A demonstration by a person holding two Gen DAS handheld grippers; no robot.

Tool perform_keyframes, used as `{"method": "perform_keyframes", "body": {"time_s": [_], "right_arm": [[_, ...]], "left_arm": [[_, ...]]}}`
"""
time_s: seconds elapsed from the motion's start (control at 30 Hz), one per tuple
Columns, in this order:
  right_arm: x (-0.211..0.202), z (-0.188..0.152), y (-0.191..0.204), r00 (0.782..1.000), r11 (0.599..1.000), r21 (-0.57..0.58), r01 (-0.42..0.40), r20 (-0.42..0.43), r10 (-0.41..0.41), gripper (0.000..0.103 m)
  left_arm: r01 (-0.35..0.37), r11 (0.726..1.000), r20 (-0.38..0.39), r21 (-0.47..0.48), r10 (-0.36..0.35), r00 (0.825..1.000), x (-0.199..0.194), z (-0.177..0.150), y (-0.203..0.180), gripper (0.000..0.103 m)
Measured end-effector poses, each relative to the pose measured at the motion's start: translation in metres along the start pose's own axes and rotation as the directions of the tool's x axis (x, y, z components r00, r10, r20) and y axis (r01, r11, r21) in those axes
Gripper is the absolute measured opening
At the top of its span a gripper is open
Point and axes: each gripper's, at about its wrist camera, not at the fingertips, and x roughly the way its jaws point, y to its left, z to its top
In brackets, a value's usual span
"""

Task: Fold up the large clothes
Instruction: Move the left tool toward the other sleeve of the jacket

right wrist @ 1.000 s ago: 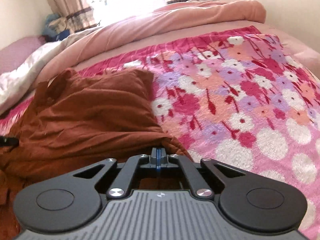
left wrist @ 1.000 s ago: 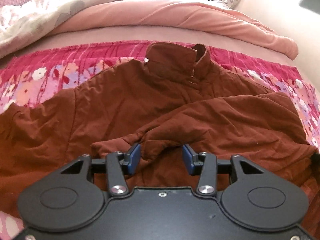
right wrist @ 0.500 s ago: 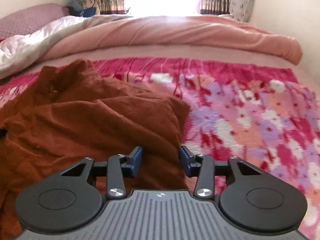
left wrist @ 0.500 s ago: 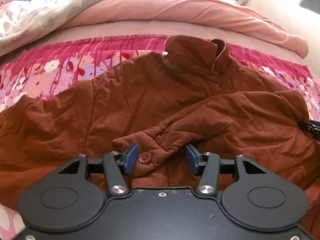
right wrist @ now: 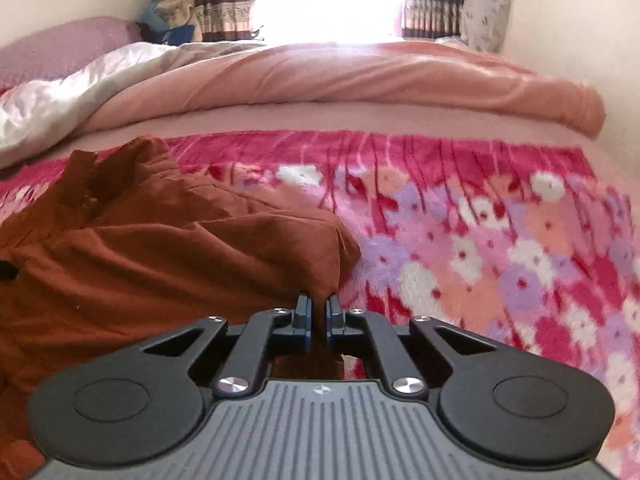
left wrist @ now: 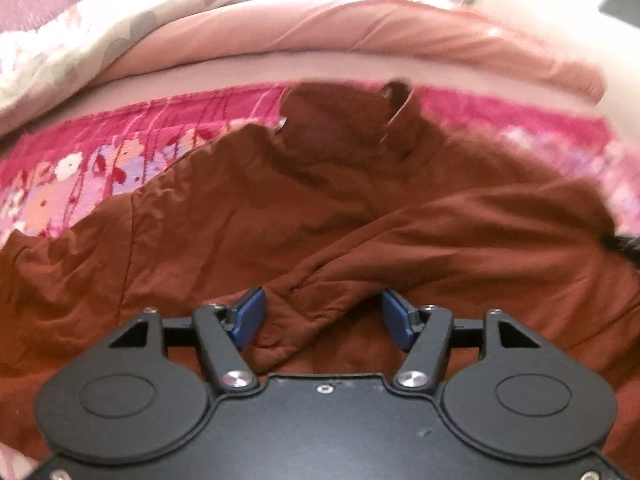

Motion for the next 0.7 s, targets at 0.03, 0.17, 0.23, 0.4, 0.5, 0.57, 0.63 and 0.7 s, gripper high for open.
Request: {"method": "perform_keyframes", "body": {"time_s": [0.03,0.17,0.23,0.4,0.5,0.57,0.63,0.7], "right_arm": [[0.006,-0.005,0.001,1.000,1.000,-0.001,0.009,0.007,-0.009,0.009],[-0.012,-0.002,-0.002,0.999,0.999,0.033,0.003,0.052,-0.004,0.022],[-0.040,0.002,-0.003,0.993,1.000,0.031,0.001,0.116,-0.005,0.025],[-0.065,-0.011,0.010,0.983,0.988,0.033,-0.153,0.111,0.149,0.011],[-0.044,-0.027,0.020,0.989,0.988,0.035,-0.148,0.008,0.148,0.001],[-0.028,-0.038,0.016,0.996,0.996,0.048,-0.081,-0.037,0.082,0.000],[-0.024,-0.043,0.004,0.994,0.989,0.099,-0.110,-0.012,0.112,0.000],[-0.023,-0.042,0.003,0.994,0.988,0.110,-0.109,-0.016,0.111,0.000]], "left_arm": [[-0.013,1.000,-0.009,-0.004,0.013,1.000,0.007,-0.004,0.000,0.068],[-0.005,1.000,0.020,-0.017,0.006,1.000,-0.011,-0.004,0.007,0.068],[0.011,0.999,0.055,-0.043,-0.009,0.998,-0.025,-0.001,0.013,0.068],[0.038,0.999,0.050,-0.027,-0.037,0.998,-0.027,-0.008,0.011,0.068],[-0.019,1.000,0.020,-0.008,0.019,1.000,-0.006,-0.022,0.010,0.075],[-0.027,1.000,0.040,-0.010,0.028,0.999,0.000,-0.029,0.013,0.086],[-0.023,0.999,0.047,-0.049,0.025,0.999,0.008,-0.033,0.023,0.098],[0.000,0.996,0.053,-0.087,0.004,0.999,0.010,-0.035,0.031,0.100]]}}
